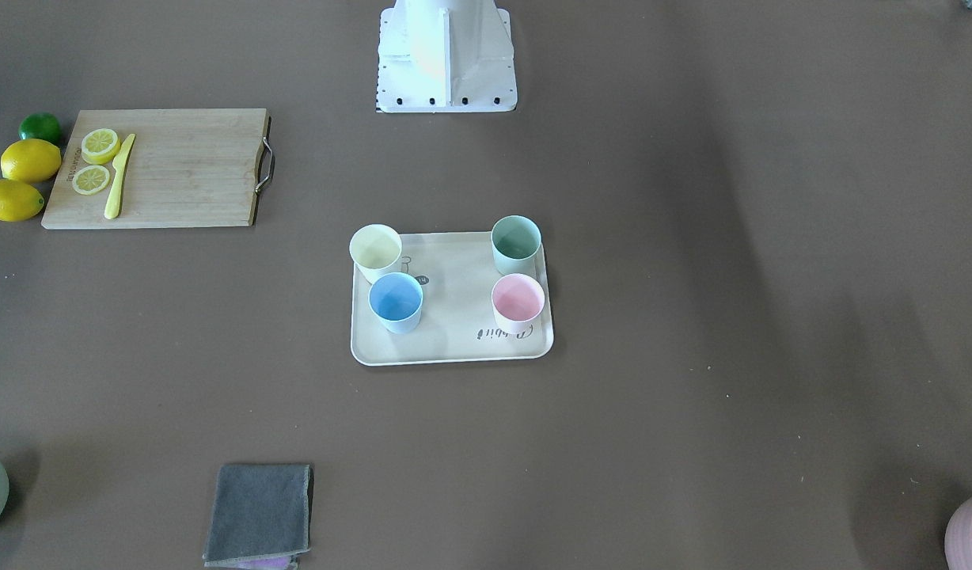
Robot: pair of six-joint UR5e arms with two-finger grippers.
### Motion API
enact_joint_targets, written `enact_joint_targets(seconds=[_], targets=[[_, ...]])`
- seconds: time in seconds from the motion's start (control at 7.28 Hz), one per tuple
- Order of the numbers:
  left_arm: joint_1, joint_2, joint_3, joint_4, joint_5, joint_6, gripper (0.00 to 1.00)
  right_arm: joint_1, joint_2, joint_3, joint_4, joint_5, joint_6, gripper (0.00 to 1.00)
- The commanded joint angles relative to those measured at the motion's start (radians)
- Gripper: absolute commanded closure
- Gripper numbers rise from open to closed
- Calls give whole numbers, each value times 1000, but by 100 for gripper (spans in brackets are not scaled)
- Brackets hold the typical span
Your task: Place all cups on tray
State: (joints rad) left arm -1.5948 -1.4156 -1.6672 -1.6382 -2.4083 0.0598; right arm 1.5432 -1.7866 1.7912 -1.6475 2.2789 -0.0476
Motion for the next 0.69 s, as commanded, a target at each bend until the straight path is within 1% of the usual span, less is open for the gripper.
enact_joint_targets(seconds=[0.0,0.55], targets=[[-1,0,0,-15,0,0,2,0,1,-1,0,13,0,0],[-1,0,1,-35,0,0,2,0,1,0,0,13,0,0]])
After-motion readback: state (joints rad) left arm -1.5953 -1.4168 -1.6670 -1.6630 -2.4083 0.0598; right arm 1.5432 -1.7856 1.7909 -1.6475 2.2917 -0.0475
